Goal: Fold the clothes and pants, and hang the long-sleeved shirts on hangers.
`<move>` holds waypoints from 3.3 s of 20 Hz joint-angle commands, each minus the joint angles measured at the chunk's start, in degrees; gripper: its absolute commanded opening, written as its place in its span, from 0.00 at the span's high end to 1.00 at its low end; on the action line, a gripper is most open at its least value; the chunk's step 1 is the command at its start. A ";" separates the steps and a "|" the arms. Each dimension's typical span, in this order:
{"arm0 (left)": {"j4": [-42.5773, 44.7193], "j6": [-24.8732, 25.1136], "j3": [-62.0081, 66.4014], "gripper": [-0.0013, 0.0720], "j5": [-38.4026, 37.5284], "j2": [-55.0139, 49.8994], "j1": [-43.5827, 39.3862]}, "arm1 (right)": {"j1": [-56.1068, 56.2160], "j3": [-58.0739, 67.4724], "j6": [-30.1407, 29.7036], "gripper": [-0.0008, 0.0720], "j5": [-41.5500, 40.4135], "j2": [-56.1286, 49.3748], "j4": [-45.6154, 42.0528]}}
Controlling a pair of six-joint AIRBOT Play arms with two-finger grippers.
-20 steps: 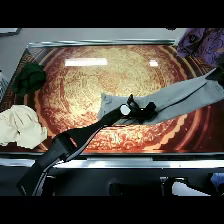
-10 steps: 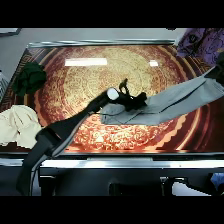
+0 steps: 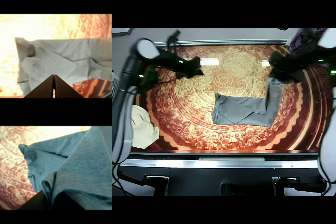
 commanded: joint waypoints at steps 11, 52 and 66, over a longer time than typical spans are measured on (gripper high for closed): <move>1.44 2.34 -0.83 0.96 -6.19 7.56 13.03 | 20.46 -0.02 9.92 0.94 -11.37 -19.56 -3.91; 1.88 3.82 -0.83 0.96 -5.92 7.52 13.03 | -25.51 -43.17 -53.94 0.19 -22.82 -14.67 35.36; 1.86 3.82 -0.83 0.96 -5.97 7.39 13.03 | -22.75 -26.64 -37.90 0.94 -16.52 -12.46 31.26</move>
